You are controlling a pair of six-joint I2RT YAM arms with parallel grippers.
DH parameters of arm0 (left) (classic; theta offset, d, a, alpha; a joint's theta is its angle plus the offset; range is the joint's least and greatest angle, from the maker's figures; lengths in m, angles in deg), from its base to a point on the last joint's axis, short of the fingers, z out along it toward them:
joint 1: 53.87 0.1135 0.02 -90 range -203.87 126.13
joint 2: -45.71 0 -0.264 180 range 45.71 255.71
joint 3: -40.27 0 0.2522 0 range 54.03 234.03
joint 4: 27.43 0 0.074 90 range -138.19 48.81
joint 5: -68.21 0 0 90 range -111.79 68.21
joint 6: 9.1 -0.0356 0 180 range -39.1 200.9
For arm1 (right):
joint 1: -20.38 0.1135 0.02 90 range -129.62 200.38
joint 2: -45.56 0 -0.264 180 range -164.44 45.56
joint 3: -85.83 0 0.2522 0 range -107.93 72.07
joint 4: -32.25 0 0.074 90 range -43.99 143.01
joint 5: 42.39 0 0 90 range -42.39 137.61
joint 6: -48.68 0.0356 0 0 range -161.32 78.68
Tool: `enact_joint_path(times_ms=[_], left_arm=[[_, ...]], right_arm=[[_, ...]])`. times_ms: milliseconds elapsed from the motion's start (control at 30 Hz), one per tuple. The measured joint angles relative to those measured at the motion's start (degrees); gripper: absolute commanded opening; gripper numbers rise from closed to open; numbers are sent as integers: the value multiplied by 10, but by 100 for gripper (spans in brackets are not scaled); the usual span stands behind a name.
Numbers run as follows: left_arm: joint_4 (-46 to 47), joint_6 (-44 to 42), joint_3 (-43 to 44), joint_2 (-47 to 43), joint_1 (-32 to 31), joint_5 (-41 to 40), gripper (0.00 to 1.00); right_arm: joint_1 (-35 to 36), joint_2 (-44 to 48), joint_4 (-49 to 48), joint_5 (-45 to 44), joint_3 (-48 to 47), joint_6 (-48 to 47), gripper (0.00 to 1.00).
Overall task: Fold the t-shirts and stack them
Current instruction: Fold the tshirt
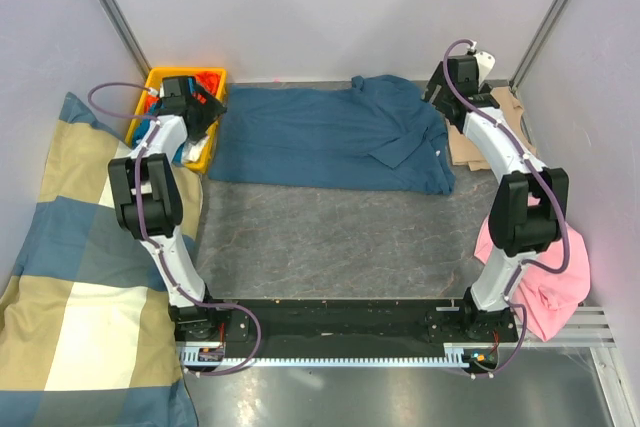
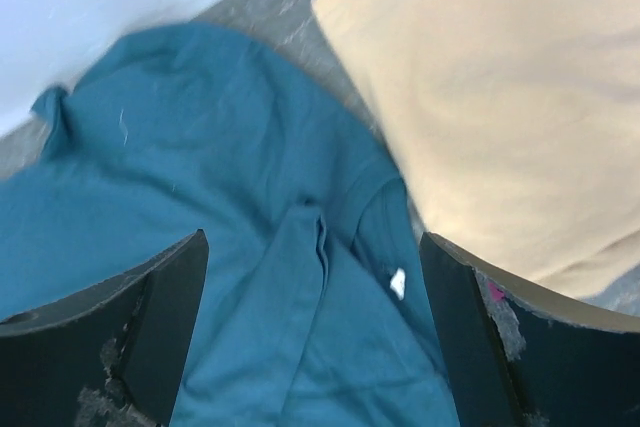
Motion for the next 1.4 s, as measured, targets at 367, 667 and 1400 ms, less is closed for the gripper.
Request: enact_joint_path(times_ms=[367,667,1400], left_arm=[[48,-1,-212,-128,-42,26,95],[56,-23,-247,-144,-135,0,95],[58,-32,-261,-135,-131,-37,94]], right_arm=[[23,80,36,57,136,1,95],[24,101,68,37,229,6,88],[23,120,38,28,332,22,67]])
